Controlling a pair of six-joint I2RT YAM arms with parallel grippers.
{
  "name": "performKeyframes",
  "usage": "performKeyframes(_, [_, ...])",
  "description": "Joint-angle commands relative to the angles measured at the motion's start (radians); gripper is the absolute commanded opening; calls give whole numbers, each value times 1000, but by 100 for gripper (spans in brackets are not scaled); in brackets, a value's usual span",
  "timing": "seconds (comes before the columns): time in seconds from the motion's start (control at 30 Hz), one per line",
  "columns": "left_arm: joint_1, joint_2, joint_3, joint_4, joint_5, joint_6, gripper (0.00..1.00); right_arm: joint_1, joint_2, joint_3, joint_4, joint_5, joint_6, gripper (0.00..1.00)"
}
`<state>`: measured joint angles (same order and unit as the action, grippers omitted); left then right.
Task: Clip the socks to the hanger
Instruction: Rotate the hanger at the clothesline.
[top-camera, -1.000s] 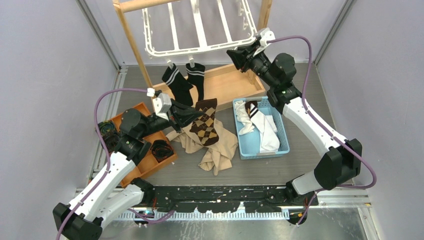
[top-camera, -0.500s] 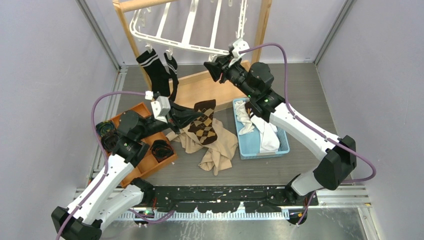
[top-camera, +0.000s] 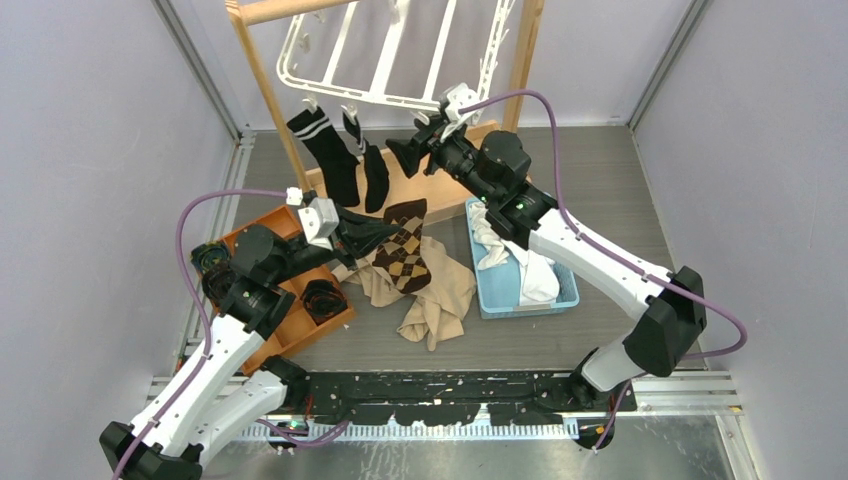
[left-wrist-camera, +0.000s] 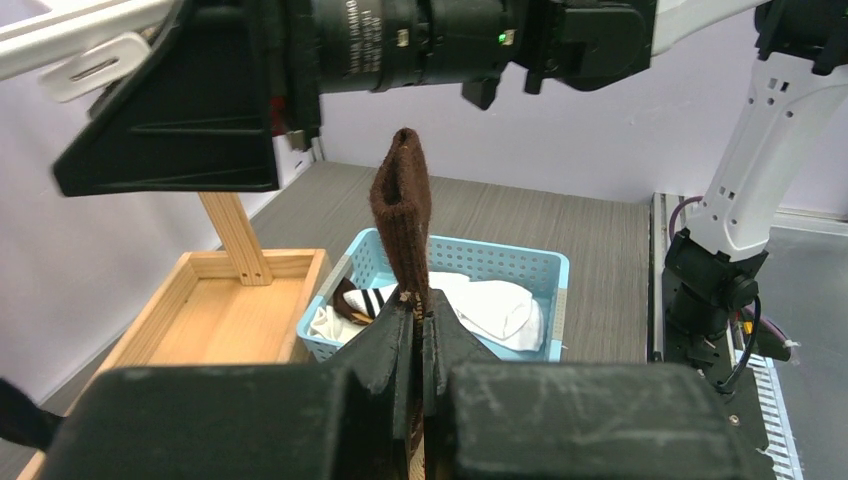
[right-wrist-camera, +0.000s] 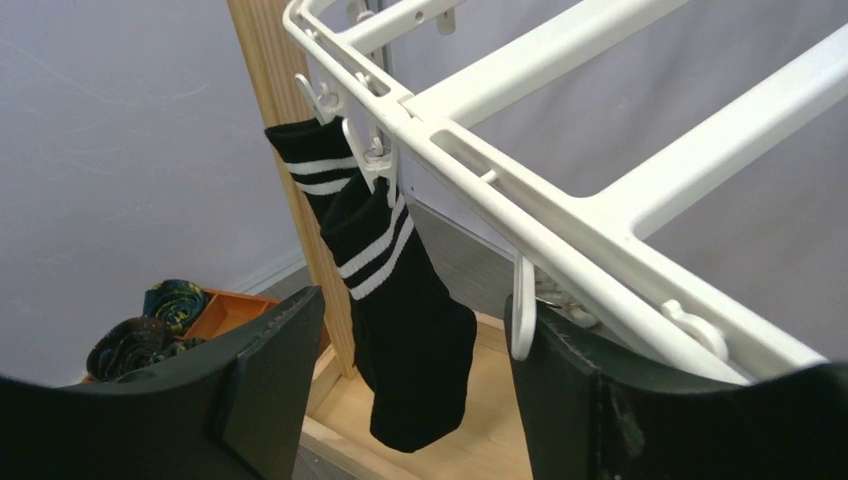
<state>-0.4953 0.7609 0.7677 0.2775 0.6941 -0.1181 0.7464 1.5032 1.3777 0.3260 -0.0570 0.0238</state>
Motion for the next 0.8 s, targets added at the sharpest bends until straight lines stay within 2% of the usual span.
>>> performKeyframes(0.0, [-2, -5, 6, 17, -25, 21, 0, -3, -134, -44, 21, 15, -52, 78])
performKeyframes(0.27, [-2, -10, 2, 18, -42, 21, 0, -4, -326, -158, -115, -74, -132, 91])
performKeyframes(0.53, [-2, -11, 1, 19, -62, 21, 0, -16, -458, -243, -182, -11, -168, 100])
performKeyframes(0.67, [-2, -22, -9, 15, -80, 21, 0, -94, -493, -250, -174, 35, -154, 99])
performKeyframes(0.77, [-2, -33, -21, 14, -101, 20, 0, -205, -502, -254, -132, 27, -95, 97])
